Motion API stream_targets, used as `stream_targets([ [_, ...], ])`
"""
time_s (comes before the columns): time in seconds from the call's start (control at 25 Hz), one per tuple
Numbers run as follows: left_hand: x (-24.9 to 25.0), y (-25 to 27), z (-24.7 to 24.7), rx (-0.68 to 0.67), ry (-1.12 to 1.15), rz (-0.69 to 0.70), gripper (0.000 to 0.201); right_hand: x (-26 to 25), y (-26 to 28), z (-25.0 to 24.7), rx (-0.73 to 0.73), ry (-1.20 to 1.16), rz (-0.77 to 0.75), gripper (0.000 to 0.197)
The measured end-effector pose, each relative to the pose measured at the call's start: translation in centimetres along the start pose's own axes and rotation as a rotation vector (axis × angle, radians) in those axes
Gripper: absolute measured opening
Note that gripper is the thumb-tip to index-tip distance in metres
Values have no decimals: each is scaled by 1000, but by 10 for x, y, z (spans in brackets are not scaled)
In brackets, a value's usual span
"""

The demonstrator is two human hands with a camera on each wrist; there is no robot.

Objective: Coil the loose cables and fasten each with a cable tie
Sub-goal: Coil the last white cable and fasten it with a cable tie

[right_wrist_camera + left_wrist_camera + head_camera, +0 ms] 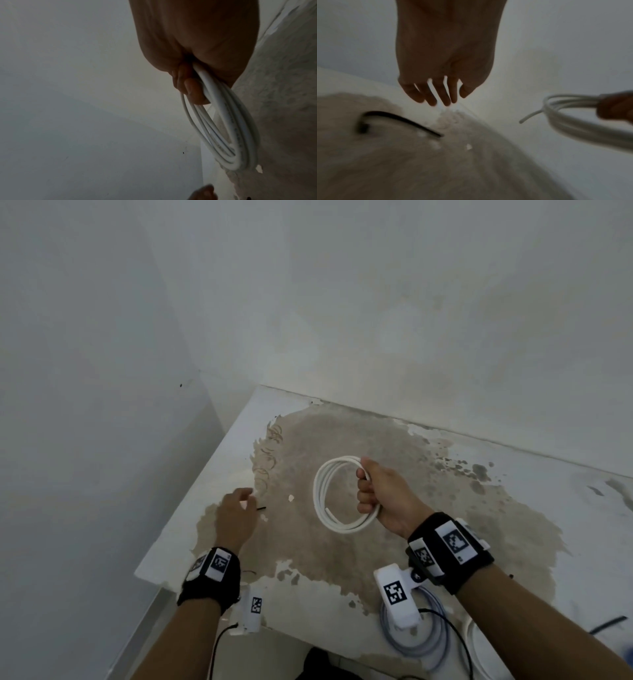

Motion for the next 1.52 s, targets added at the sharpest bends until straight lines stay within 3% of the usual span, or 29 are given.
stream_targets([
  [0.04,-23,-1,-12,66,-152,-52,36,2,-2,-1,4,4,7,39],
  [0.12,-56,6,-22,55,-366,-151,39,6,-5,-3,7,5,16,38],
  [0.28,-71,10,-16,12,-486,-54,17,15,-7,-7,12,27,34,38],
  [0.48,-29,19,-5,-11,-149,31,10,12,-6,-14,31,82,-16,38],
  [0.6,29,41,22,-243,50,1,8,3,-1,-19,70,221,-146,39],
  [0.72,88,67,52,-489,72,18,8,-7,2,-24,105,368,-333,40],
  [0.92,152,90,87,-610,462,-81,5,-18,20,-34,187,669,-599,41],
  [1.04,182,100,107,-685,643,-120,8,-19,36,-57,264,672,-605,42],
  [1.2,214,123,132,-743,719,-92,10,-16,52,-96,359,485,-538,47],
  [1.36,229,150,159,-792,779,-112,26,-14,68,-130,499,554,-568,37],
  [1.44,236,162,166,-812,750,-49,30,-11,74,-146,526,520,-588,30],
  [1.52,244,170,169,-738,638,118,30,-7,83,-158,540,499,-600,29],
])
Point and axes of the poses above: each hand's wrist, its own y-axis away from the middle knuckle, its own z-axis out of the palm, x = y × z, the point moved 8 cm from there along -y, towards the middle knuckle, and after that the axes turned 10 degrees about y, right-handed, at the moved point
